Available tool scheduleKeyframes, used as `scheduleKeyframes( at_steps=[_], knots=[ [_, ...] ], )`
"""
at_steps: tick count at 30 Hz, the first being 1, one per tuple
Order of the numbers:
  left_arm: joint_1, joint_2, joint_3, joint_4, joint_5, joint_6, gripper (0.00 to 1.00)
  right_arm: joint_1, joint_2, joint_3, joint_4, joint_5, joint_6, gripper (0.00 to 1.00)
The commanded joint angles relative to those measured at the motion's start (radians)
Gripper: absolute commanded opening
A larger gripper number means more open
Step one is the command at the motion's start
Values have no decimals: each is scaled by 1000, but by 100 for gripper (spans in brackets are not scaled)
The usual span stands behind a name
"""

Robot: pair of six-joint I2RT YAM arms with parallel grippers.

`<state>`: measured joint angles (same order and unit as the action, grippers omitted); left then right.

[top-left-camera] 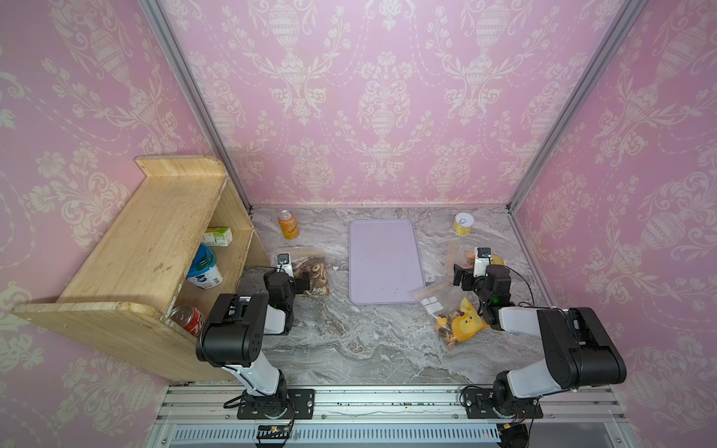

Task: Pour cookies out of the ziploc bag
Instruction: Adjust the ziploc bag at the center of the board.

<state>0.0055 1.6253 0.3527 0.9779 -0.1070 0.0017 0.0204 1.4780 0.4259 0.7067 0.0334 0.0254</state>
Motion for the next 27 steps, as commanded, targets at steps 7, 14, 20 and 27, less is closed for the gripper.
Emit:
scheduleKeyframes(
  at_steps=[7, 14, 20, 27],
  knots=[
    [-97, -418, 121, -498, -127, -6, 99, 65, -182, 319, -676, 4, 143, 100],
    [-98, -661, 338, -1092, -132, -225, 99, 154, -221, 460, -973, -72, 240, 100],
    [-97, -710, 404, -1339, -148, -378, 99, 232, -294, 489, -1057, -49, 254, 100],
    [-93, -533, 506, -1425, -44, -379, 99, 240, -356, 522, -1174, -102, 265, 100]
  ],
)
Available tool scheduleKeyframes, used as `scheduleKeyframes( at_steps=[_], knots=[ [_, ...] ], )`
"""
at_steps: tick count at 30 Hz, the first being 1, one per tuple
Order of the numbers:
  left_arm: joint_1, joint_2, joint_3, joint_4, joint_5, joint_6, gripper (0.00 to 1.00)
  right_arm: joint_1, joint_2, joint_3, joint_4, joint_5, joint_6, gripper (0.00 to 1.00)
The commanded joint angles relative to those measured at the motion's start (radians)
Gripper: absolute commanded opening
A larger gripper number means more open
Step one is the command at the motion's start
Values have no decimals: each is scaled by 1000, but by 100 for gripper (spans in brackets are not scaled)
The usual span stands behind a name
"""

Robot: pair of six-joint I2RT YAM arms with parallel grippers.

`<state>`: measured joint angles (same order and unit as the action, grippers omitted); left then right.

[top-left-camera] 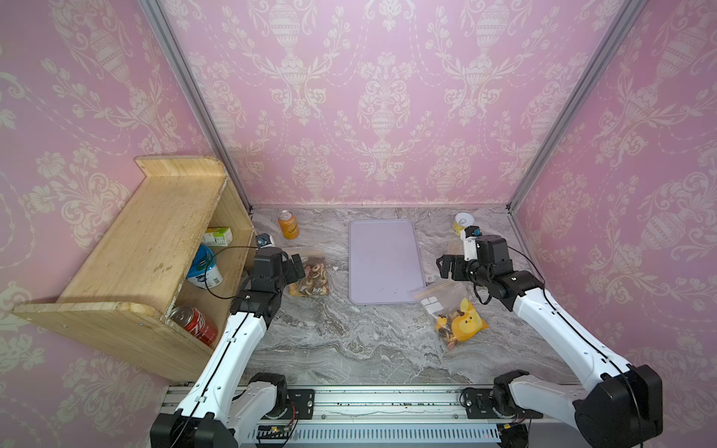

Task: Pour cookies out of the ziploc bag
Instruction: Adjust the ziploc bag at the center of the board.

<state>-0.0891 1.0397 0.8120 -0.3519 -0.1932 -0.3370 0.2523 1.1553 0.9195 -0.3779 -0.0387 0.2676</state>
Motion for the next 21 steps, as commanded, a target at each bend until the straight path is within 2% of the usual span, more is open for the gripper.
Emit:
scheduleKeyframes(
  at_steps=[1, 5, 10, 17, 21],
  knots=[
    [3, 83, 58, -89, 41, -51, 99, 8, -46, 27, -98, -34, 22, 100],
    [11, 207, 111, -76, -2, -82, 99, 8, -97, 17, -126, -64, 14, 100],
    [44, 364, 176, -63, -1, -99, 99, 8, -142, 11, -159, -77, 11, 100],
    [137, 517, 205, 35, 76, -101, 99, 8, -193, 17, -204, -86, 4, 100],
    [161, 578, 217, 88, 104, -92, 99, 8, -214, 13, -214, -80, 0, 100]
  ],
)
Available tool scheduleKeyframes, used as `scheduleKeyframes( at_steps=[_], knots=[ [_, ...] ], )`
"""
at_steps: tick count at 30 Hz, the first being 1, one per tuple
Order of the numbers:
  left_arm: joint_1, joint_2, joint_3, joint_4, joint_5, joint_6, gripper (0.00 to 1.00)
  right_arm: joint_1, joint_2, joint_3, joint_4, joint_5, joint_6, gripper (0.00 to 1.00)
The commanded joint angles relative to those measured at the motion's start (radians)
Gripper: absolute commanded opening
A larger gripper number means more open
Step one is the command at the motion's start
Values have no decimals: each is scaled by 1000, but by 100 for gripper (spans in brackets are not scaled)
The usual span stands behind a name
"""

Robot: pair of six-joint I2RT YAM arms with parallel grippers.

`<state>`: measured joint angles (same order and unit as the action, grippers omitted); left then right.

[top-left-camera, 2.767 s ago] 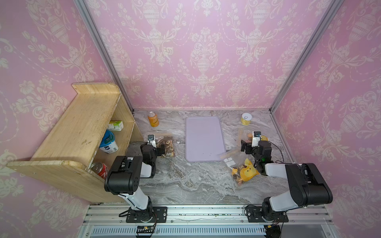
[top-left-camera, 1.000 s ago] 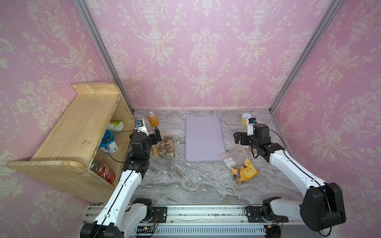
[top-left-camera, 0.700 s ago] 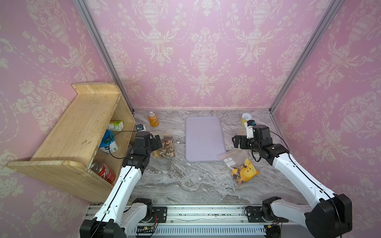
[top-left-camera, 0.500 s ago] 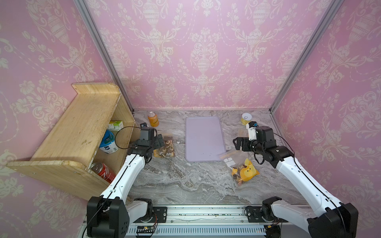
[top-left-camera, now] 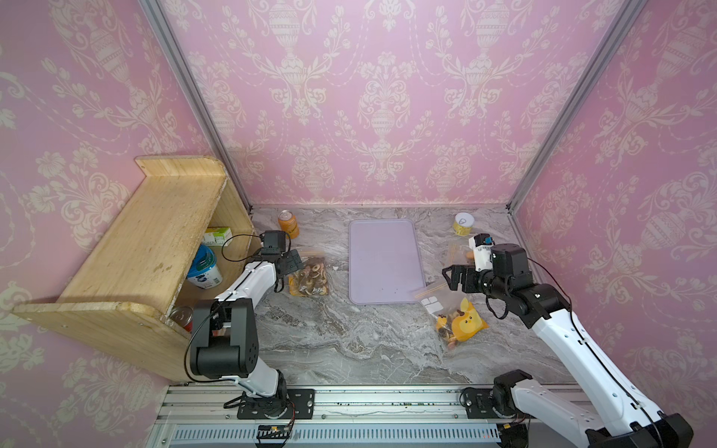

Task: Pour cookies out of the ziploc bag
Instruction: Adjust the ziploc bag at the center of the board.

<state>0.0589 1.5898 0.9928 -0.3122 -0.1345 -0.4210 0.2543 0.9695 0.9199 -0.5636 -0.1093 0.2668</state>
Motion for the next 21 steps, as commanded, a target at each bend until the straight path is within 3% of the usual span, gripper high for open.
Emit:
scheduleKeyframes(
  at_steps=[1, 12, 21],
  knots=[
    [18, 42, 39, 64, 59, -9, 98, 5, -33, 8, -27, -6, 1, 100],
    [30, 141, 47, 254, 194, -19, 76, 5, -43, 7, -26, -18, 20, 100],
    [29, 176, 50, 312, 264, -6, 38, 3, -52, 19, -50, 1, 15, 100]
  ],
)
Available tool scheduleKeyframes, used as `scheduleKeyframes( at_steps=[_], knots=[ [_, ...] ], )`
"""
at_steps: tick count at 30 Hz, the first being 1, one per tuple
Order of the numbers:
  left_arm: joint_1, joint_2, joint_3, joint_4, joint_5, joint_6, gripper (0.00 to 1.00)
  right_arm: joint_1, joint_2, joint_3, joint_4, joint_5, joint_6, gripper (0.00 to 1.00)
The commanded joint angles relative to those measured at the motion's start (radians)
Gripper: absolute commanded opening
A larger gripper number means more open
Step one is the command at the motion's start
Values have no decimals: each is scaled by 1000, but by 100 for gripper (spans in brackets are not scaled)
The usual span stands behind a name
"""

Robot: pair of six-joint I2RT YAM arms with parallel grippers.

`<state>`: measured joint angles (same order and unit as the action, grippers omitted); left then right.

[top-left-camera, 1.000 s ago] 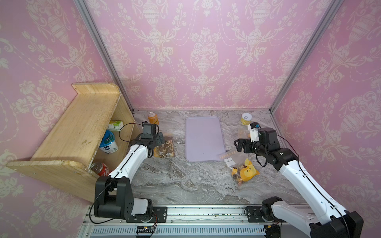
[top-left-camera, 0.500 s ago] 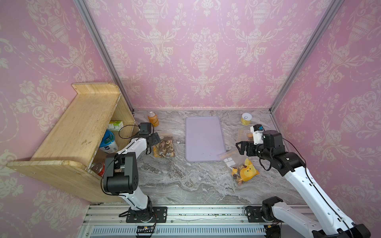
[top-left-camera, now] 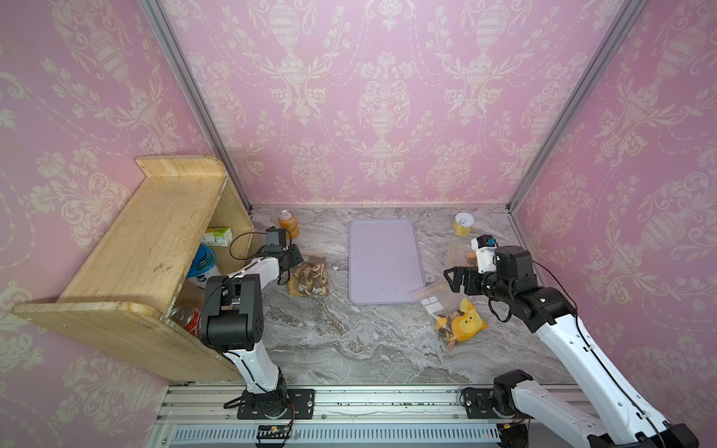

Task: Pour cookies out of the ziploc bag
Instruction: Adjust the ziploc bag at the center of the board.

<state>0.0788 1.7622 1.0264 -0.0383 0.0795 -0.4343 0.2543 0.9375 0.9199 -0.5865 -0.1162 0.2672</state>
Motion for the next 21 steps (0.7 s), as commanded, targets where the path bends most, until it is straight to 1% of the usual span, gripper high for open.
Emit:
scheduleKeyframes(
  at_steps=[1, 9, 12, 16, 21],
  knots=[
    [10, -1, 14, 41, 56, 11, 34, 4, -21, 17, -26, 7, 15, 100],
    [10, -53, -15, 43, 109, 20, 8, 4, -10, 11, -11, -1, 36, 100],
    [10, -80, -28, 44, 127, 20, 1, 3, -8, 10, -5, -2, 43, 100],
    [9, -98, -19, 42, 158, 10, 0, 3, -4, 8, -3, -3, 50, 100],
    [-5, -127, 32, 8, 188, -1, 0, 3, -6, -7, 7, -3, 62, 100]
  ],
)
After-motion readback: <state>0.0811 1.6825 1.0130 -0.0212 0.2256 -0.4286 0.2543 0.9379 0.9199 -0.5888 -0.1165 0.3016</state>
